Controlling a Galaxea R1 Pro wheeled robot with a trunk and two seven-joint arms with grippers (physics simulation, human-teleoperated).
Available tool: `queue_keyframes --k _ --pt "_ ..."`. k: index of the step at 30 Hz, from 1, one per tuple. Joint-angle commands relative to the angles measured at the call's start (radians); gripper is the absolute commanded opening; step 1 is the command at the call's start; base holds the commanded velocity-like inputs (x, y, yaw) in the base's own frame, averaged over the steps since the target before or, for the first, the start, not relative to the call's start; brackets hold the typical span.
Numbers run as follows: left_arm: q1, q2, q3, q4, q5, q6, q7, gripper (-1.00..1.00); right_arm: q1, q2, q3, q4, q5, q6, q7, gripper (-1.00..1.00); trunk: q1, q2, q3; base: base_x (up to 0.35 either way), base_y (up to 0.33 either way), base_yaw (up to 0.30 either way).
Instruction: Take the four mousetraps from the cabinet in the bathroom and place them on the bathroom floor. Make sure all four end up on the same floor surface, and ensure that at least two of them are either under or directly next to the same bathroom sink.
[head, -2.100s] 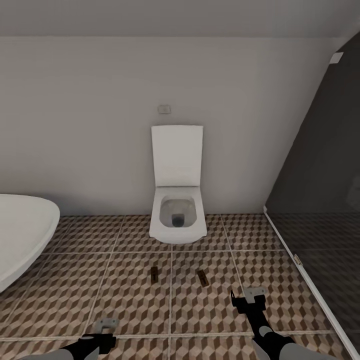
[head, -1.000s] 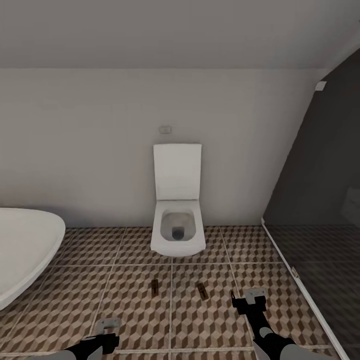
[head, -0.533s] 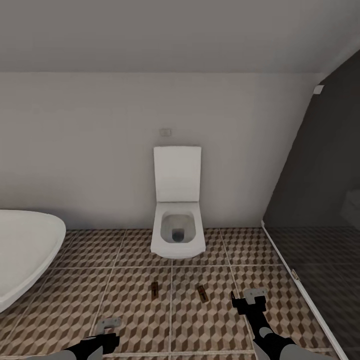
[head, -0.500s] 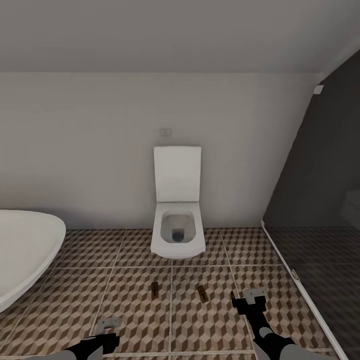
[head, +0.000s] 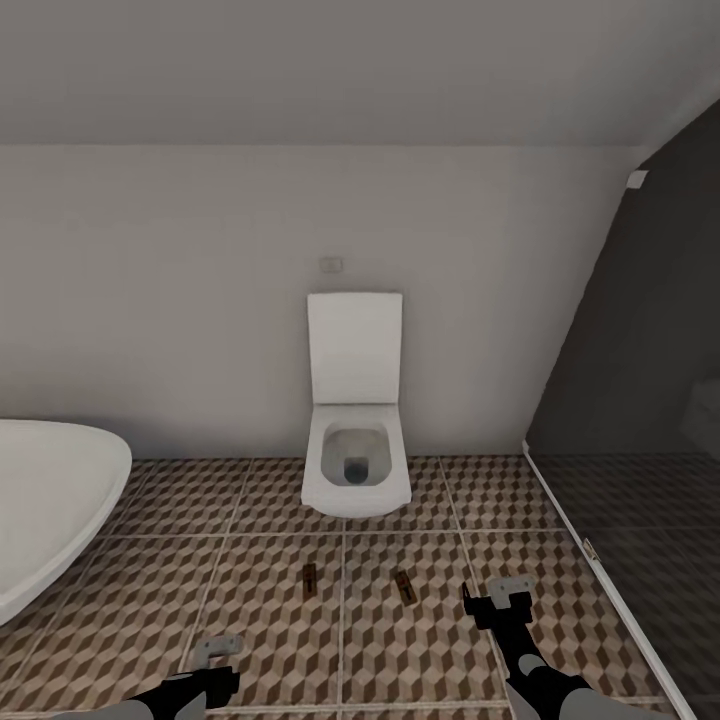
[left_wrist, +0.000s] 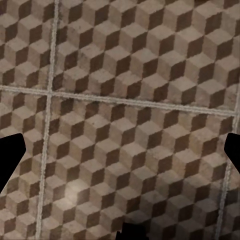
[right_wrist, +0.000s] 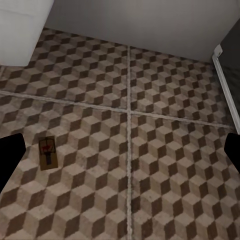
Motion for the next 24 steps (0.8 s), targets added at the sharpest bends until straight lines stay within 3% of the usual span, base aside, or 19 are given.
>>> queue_keyframes --k 1,24 --pt "-0.001 0.0 -0.008 0.002 0.008 -0.002 0.001 1.0 -0.001 0.0 0.008 0.001 0.001 -0.001 -0.007 1.0 0.0 0.0 -0.001 0.0 0.0 0.0" --pt "0.0 0.001 -0.006 -0.024 0.007 0.0 0.006 1.0 0.01 0.001 0.008 0.001 0.001 0.001 -0.008 1.0 0.0 0.0 -0.001 0.0 0.0 0.0"
